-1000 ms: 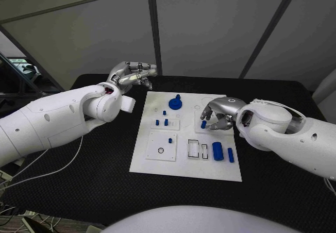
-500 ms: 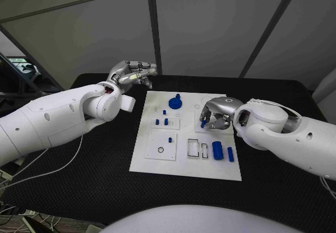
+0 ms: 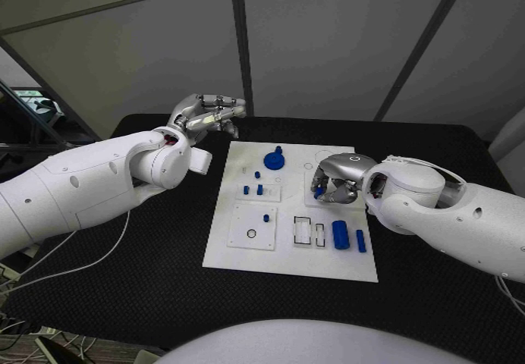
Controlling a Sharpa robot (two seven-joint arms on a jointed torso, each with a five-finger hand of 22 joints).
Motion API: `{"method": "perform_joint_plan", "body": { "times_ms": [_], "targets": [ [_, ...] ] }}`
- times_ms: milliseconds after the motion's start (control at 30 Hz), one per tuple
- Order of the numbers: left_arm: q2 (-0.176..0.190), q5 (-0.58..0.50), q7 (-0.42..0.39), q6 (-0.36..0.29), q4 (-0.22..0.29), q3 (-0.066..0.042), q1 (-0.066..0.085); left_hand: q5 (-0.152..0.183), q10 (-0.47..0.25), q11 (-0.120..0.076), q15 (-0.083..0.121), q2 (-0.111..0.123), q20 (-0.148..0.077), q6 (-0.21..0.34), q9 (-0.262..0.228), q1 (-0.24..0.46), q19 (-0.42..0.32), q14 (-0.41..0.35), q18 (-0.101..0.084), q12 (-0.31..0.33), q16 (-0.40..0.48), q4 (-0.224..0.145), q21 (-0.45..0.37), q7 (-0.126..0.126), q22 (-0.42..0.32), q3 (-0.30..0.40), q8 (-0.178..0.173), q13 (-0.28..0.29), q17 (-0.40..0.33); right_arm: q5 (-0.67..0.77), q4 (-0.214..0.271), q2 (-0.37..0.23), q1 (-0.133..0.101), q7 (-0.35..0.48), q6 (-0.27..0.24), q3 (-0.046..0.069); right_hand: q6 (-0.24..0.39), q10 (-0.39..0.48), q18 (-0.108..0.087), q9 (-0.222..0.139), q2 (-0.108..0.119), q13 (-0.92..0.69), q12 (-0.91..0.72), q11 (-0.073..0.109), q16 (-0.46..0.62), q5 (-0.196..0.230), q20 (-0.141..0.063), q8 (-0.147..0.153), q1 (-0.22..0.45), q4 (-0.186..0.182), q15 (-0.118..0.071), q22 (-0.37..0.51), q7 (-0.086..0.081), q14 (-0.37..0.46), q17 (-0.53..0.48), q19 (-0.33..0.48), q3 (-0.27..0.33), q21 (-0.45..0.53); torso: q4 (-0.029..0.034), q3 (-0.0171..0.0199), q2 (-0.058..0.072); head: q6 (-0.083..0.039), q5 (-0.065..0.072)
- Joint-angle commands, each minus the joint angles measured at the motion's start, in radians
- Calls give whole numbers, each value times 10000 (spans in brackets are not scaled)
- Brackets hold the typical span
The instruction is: Assemble the parts on the task board
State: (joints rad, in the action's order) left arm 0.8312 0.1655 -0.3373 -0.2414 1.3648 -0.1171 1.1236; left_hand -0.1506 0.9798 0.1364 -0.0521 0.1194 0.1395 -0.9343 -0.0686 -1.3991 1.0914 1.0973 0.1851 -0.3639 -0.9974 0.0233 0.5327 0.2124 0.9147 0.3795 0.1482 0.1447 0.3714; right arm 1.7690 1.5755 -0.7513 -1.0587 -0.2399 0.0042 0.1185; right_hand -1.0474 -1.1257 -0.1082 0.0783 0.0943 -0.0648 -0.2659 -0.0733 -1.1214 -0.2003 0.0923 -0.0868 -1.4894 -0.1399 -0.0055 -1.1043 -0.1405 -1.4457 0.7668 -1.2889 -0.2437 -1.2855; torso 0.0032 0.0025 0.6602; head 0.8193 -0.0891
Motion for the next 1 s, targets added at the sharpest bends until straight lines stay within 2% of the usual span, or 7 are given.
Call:
{"method": "perform_joint_plan", "body": {
  "times_ms": [33,167,267,567,700,867,1000],
  "targets": [
    [-1,-39,-68,131,14,-7,15,22,-70,-10,28,-51,38,67,-6,-70,-7,-62,-16,-31,42,-45,-39,2,-16,-16,36,-6,-13,125,-37,16,-4,27,97,-4,-104,-88,106,-6,48,-9,64,-1,-60,30,9,-52,-12,-3,11,-26,1,-58,37,-77,-94,-66,9,-6,1,22,-2],
    [10,-39,-53,133,20,-8,15,22,-70,-10,28,-51,38,67,-6,-70,-7,-62,-16,-31,42,-45,-39,2,-16,-16,36,-6,-13,189,-36,2,0,43,-126,-12,-353,-343,164,22,-22,-39,131,49,-278,65,-15,-128,-107,62,-37,-343,42,-151,383,-258,-307,-273,8,-3,-2,23,-3],
    [17,-39,-46,136,21,-8,15,22,-70,-10,28,-51,38,67,-6,-70,-7,-62,-16,-31,42,-45,-39,2,-16,-16,36,-6,-13,268,22,-29,6,115,-526,-15,-642,-669,263,62,-178,-88,164,134,-652,499,-68,-237,-312,222,-118,-844,95,-289,986,-561,-651,-603,0,7,-8,27,-20],
    [10,-39,-20,144,9,-8,15,23,-77,-8,27,-55,37,72,-6,-70,-6,-63,-17,-36,43,-44,-42,3,-20,-20,40,-7,-15,360,436,-226,22,217,-1543,-15,-881,-1004,346,83,-171,-152,392,180,-787,444,-101,-284,-341,498,-175,-1273,98,-285,1222,-792,-1152,-904,-12,3,-8,15,-38],
    [2,-39,-7,141,-10,-8,15,23,-77,-8,27,-55,37,72,-6,-70,-6,-63,-17,-36,43,-44,-42,3,-20,-20,40,-7,-15,382,733,-400,20,191,-1803,-9,-910,-1058,353,82,-170,-164,473,178,-809,440,-97,-277,-347,585,-177,-1318,87,-279,1266,-804,-1305,-939,-4,0,-17,-1,-34],
    [-9,-39,2,144,-24,-8,15,23,-77,-8,27,-55,37,72,-6,-70,-6,-63,-17,-36,43,-44,-42,3,-20,-20,40,-7,-15,370,1347,-641,16,183,-2020,5,-922,-1089,355,80,-143,-173,526,174,-814,447,-93,-269,-327,634,-175,-1337,81,-274,1278,-805,-1385,-955,-4,-4,-9,-4,-58],
    [-33,-39,16,148,-40,-8,15,23,-77,-8,27,-55,37,72,-6,-70,-6,-63,-17,-36,43,-44,-42,3,-20,-20,40,-7,-15,334,1690,-593,14,304,-2228,12,-920,-1108,355,75,-101,-181,581,167,-811,447,-86,-253,-290,674,-173,-1345,69,-266,1277,-799,-1449,-963,-12,-6,-5,-19,-89]
  ]
}}
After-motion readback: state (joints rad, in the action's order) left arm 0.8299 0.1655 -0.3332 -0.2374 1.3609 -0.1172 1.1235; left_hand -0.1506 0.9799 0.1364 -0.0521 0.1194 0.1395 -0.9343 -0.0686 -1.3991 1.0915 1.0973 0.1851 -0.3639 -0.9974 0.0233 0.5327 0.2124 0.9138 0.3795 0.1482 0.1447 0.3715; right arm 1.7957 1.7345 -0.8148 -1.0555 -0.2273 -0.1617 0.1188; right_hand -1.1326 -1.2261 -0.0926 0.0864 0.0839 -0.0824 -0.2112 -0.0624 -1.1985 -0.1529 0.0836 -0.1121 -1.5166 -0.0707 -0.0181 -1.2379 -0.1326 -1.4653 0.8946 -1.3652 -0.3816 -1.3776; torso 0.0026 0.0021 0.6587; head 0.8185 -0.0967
